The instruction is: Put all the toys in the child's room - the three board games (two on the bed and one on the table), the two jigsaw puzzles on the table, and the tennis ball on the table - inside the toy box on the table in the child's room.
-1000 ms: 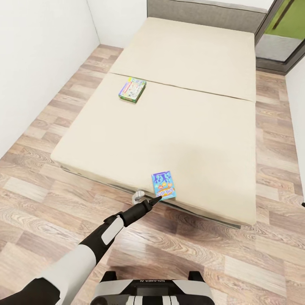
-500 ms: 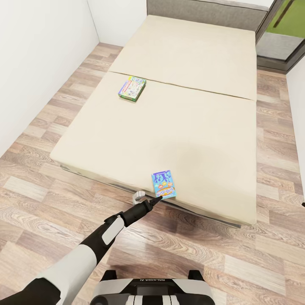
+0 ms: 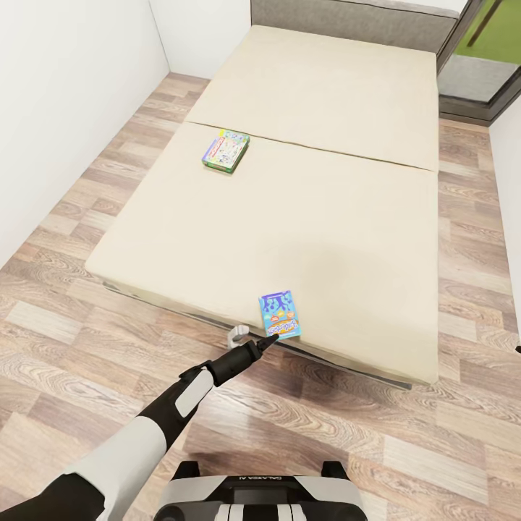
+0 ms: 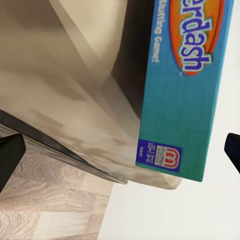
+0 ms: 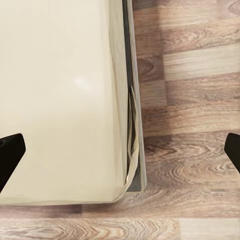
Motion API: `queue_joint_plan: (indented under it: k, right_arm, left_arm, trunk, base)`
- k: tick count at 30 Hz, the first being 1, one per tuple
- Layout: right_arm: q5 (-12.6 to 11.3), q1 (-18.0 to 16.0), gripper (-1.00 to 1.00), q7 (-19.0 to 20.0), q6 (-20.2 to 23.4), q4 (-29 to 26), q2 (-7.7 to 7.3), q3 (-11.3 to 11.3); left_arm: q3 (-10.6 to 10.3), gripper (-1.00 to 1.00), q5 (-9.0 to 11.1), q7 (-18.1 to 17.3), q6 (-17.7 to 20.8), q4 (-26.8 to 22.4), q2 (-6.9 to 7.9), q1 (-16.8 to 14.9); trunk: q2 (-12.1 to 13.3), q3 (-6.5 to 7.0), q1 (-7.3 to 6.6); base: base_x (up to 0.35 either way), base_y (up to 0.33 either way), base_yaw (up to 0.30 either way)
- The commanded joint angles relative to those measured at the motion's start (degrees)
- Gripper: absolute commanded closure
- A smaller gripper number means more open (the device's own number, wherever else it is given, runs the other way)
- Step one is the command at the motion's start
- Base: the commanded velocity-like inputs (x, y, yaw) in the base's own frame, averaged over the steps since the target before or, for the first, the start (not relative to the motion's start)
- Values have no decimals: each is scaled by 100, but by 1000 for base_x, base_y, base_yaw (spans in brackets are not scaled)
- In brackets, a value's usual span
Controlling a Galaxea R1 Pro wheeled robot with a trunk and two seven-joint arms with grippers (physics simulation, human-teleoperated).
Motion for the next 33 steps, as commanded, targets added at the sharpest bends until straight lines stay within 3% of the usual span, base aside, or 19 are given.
queue_joint_plan:
  k: [1,19,33]
  right_arm:
    - [-34,-4,-100,-5,47,0,-1,-6]
    - [-34,3,-100,1,47,0,-1,-7]
    - [-34,4,-100,0,47,0,-1,-7]
  left_arm:
    - [-9,-100,60,-9,51,2,1,-3]
    - [-34,-100,54,-38,51,-12,-14,-91]
    - [-80,-100,-267,-62,66,-15,-109,-203]
  trunk:
    - [-2,-2,0]
    - [-2,-3,0]
    - [-2,-3,0]
  base:
    - [0,0,0]
    - [0,0,0]
    - [0,0,0]
